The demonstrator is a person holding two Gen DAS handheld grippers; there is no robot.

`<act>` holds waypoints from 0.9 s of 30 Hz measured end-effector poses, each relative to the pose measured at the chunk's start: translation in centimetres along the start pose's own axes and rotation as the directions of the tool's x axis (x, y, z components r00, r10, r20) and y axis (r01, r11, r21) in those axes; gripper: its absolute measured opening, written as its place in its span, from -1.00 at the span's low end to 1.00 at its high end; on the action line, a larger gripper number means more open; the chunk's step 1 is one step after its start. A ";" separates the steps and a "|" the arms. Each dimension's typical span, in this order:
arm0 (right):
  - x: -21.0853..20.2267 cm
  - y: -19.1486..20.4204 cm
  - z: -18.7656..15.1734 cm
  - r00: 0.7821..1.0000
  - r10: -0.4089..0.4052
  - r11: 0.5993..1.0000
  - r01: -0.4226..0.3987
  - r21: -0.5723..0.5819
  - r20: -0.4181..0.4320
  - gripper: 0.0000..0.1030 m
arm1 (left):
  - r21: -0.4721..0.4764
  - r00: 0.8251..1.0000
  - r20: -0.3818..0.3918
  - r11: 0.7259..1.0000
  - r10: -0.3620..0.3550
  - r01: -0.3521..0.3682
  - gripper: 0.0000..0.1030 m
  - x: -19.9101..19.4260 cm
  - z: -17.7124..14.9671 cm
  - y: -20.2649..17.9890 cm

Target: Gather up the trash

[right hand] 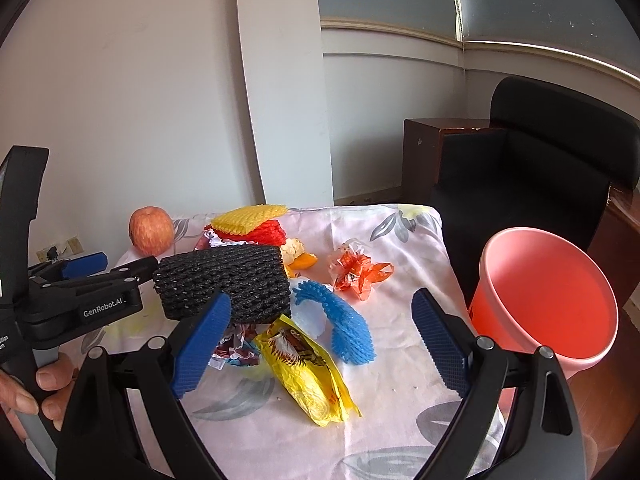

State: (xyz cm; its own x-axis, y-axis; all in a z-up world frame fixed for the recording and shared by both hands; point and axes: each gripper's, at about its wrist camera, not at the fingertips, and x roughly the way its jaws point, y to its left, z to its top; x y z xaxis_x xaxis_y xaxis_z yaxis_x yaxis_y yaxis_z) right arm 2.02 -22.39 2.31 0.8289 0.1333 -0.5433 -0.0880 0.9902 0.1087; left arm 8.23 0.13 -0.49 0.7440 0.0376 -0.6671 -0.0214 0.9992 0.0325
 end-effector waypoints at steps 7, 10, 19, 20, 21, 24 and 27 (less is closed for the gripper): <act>-0.1 0.1 0.0 1.000 0.000 1.000 0.000 0.003 0.002 0.79 | 0.003 1.000 0.011 1.000 -0.003 0.003 0.46 -0.6 -0.1 -0.1; -0.2 0.1 0.0 1.000 -0.001 1.000 0.001 0.003 0.004 0.79 | 0.003 1.000 0.012 1.000 -0.006 0.006 0.46 -0.7 -0.2 -0.1; -0.3 0.1 0.1 1.000 -0.006 1.000 0.006 0.006 0.009 0.79 | 0.000 1.000 0.005 1.000 -0.011 0.011 0.46 -0.6 -0.2 0.0; -0.3 0.2 0.1 1.000 -0.007 1.000 0.007 0.005 0.010 0.79 | -0.002 1.000 0.006 1.000 -0.013 0.013 0.46 -0.6 -0.2 0.0; -0.3 0.2 0.2 1.000 -0.008 1.000 0.008 0.003 0.010 0.79 | -0.001 1.000 0.006 1.000 -0.012 0.012 0.46 -0.6 -0.2 0.0; -0.3 0.4 0.3 1.000 -0.013 1.000 0.013 0.001 0.013 0.79 | -0.003 1.000 0.009 1.000 -0.013 0.013 0.46 -0.7 -0.1 0.0; -0.3 0.4 0.5 1.000 -0.017 1.000 0.017 0.004 0.019 0.79 | -0.003 1.000 0.011 1.000 -0.014 0.014 0.46 -0.6 -0.1 0.0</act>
State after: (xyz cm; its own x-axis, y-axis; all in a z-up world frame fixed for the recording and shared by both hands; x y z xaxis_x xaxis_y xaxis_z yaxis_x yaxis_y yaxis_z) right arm 2.00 -22.03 2.89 0.8404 0.1160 -0.5295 -0.0721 0.9921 0.1029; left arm 7.70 0.06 -0.19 0.7515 0.0233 -0.6593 -0.0131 0.9997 0.0204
